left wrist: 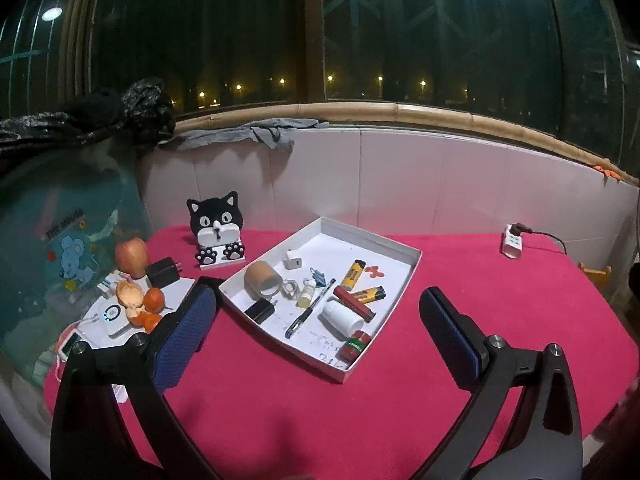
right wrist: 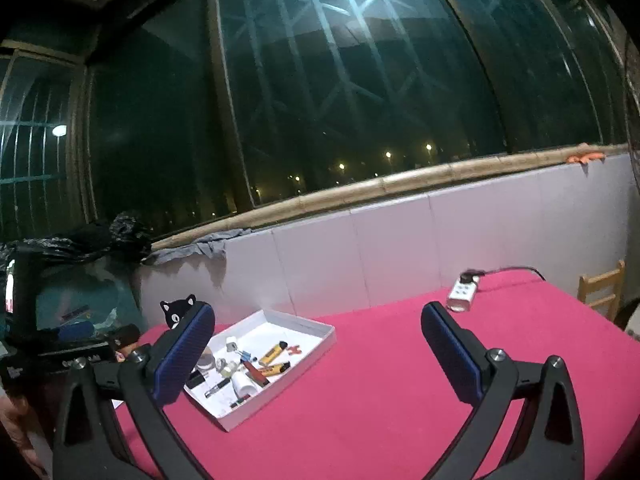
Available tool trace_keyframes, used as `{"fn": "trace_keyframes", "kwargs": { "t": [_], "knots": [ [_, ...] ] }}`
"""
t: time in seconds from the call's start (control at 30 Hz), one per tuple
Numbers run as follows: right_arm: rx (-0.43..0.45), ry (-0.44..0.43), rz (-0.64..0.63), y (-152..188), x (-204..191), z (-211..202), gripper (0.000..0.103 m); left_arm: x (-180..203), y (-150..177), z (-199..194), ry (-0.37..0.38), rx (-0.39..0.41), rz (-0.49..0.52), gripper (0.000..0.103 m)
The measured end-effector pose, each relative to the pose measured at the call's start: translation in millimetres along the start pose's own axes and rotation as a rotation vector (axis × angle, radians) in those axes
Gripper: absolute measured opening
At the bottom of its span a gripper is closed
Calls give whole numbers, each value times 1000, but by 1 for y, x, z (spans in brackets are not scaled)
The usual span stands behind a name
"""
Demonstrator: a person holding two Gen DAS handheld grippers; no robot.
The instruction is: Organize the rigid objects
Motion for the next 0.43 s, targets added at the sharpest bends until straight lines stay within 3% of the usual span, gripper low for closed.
{"fn": "trace_keyframes", "kwargs": {
  "t": [0.43],
  "knots": [
    [-2,18,41,3,14,-13,103,-1,9,7,-6,-33,-5,103]
  ]
}}
Point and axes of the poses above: each gripper's, at about its wrist camera, not at the fingertips, and z roughly the way its jaws point, x to its right, y to its underside, the point moved 9 cm from there along z, roughly the way its jaws point, and after that the axes turned 15 degrees about -y, right-handed, at the moved point
